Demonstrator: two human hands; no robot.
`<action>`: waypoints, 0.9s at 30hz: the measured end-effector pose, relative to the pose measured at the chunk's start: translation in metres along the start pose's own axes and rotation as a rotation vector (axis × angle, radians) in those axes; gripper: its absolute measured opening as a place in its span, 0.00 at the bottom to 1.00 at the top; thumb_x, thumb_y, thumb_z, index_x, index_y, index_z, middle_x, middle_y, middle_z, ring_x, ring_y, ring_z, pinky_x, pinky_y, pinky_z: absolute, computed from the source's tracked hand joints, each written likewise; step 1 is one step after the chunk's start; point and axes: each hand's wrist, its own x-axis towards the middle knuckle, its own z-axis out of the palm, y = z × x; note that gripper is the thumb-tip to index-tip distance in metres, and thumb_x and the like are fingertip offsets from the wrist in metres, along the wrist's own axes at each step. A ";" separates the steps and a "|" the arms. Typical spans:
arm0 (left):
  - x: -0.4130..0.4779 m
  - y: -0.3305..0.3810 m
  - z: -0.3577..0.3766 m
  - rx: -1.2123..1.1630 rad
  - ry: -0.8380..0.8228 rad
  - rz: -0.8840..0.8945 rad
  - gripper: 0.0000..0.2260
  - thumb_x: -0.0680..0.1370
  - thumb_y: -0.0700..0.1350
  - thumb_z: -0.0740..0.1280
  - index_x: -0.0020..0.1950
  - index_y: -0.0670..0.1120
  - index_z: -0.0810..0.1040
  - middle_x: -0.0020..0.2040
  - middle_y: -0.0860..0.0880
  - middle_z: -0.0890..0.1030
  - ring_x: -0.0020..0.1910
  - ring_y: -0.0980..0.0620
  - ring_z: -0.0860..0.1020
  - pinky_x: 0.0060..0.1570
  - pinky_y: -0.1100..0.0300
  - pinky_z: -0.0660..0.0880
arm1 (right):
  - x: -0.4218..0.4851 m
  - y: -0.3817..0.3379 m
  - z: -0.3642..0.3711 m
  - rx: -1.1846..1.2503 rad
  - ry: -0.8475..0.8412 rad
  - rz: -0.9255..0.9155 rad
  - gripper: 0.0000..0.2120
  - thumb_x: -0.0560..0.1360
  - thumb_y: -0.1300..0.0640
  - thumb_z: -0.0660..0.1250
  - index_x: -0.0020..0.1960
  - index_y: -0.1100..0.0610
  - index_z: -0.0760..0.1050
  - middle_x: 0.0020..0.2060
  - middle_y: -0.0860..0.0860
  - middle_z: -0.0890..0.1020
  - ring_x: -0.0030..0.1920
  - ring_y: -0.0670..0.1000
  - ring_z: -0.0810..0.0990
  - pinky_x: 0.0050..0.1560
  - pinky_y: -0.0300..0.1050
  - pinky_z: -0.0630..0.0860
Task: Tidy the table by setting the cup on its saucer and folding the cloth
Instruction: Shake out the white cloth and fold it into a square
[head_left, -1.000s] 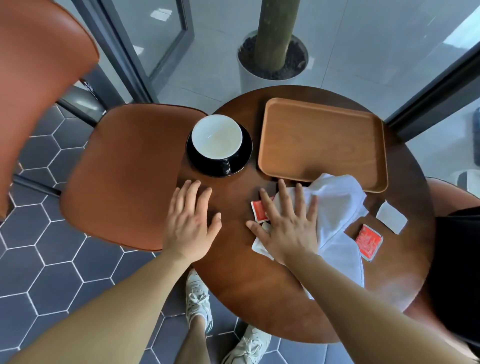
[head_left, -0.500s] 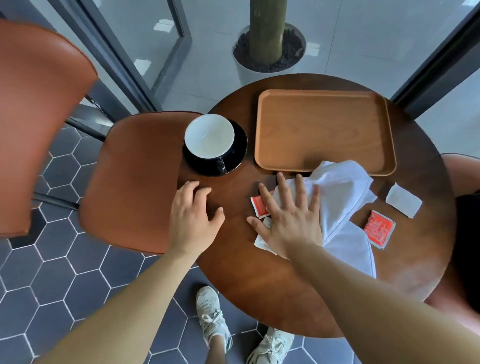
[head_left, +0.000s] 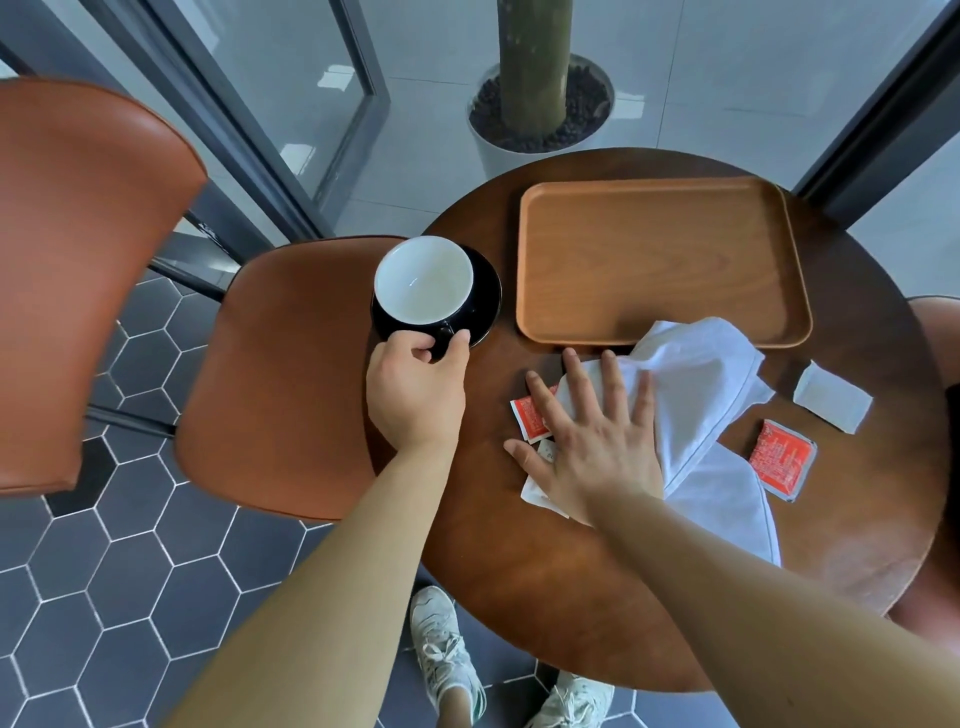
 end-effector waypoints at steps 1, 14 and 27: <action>-0.001 0.000 0.001 -0.010 0.015 0.011 0.13 0.73 0.57 0.73 0.49 0.49 0.82 0.45 0.53 0.82 0.45 0.56 0.77 0.38 0.67 0.67 | 0.000 0.000 0.000 0.000 0.000 0.000 0.38 0.75 0.23 0.38 0.80 0.39 0.54 0.81 0.53 0.57 0.80 0.65 0.48 0.73 0.75 0.45; 0.011 -0.011 -0.012 0.006 0.036 0.218 0.08 0.75 0.47 0.73 0.47 0.43 0.85 0.39 0.48 0.84 0.41 0.48 0.81 0.44 0.53 0.78 | -0.001 0.000 -0.002 0.004 -0.007 -0.002 0.38 0.75 0.23 0.39 0.80 0.39 0.54 0.81 0.53 0.57 0.81 0.64 0.49 0.74 0.74 0.45; 0.027 -0.029 -0.026 0.000 -0.023 0.353 0.08 0.76 0.43 0.74 0.50 0.40 0.85 0.38 0.44 0.83 0.37 0.45 0.79 0.42 0.48 0.79 | -0.001 -0.001 -0.002 -0.011 -0.010 0.006 0.38 0.75 0.23 0.39 0.80 0.39 0.54 0.81 0.53 0.57 0.81 0.64 0.49 0.74 0.73 0.47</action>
